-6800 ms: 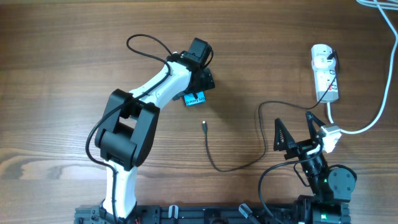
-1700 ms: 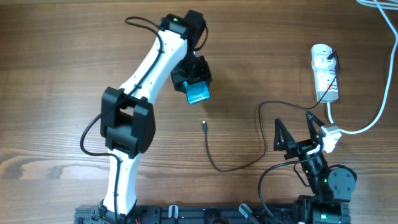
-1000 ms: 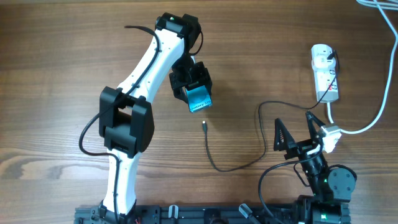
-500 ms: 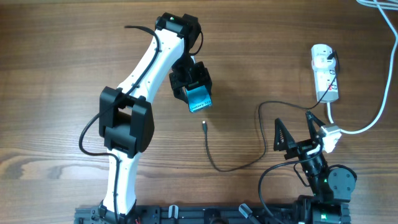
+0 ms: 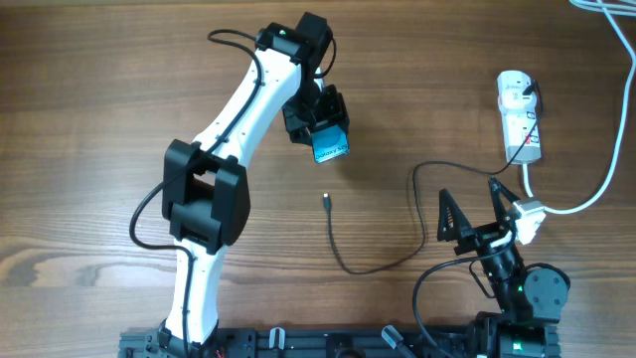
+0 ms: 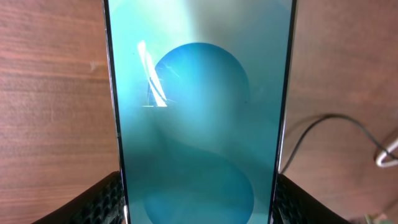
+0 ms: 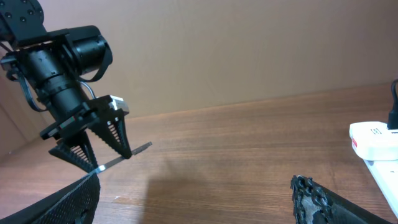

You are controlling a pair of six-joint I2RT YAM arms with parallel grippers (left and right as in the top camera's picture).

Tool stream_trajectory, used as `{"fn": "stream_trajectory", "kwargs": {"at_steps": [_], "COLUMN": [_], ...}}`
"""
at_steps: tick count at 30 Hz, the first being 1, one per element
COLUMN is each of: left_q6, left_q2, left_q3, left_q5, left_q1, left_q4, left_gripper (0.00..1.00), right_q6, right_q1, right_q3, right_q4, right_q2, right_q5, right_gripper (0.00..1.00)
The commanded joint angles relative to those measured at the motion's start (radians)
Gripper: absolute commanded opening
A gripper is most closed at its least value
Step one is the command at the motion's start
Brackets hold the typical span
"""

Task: Plug charger to phone and switch on socket
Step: 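Lift and tilt the phone upright with the left gripper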

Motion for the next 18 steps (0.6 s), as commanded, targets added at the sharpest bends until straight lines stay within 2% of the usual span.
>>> {"fn": "stream_trajectory", "kwargs": {"at_steps": [1,3,4,8,11,15,18], "left_q6": [-0.072,-0.094,-0.108,-0.124,-0.158,-0.193,-0.199], "left_q2": [-0.002,-0.002,-0.002,-0.002,-0.002,-0.002,-0.002], "left_q3": [0.023,0.023,0.023,0.023,0.023,0.023,0.023], "left_q5": [-0.043,-0.043,-0.043,-0.043,-0.047,-0.047,-0.047], "left_q1": [0.001,0.001,0.001,0.001,0.001,0.001,0.001], "left_q4": [0.027,0.035,0.038,0.052,0.054,0.056,0.056], "left_gripper": [0.04,0.04,0.04,0.04,0.04,0.04,0.04], "right_q6": [0.013,0.059,0.127,0.542,0.757,0.96,0.993], "right_q1": [0.004,0.004,0.004,0.004,0.004,0.004,0.004], "right_q3": [-0.002,-0.002,-0.002,-0.002,-0.002,-0.002,-0.002], "right_q4": [0.003,0.002,0.002,0.003,0.006,0.004,0.006], "right_q2": [-0.013,-0.013,-0.013,-0.009,-0.008,-0.008,-0.008], "right_q5": [0.01,0.005,0.0,-0.066,-0.034,0.008,-0.074], "right_gripper": [1.0,1.0,1.0,1.0,1.0,1.0,1.0]}}
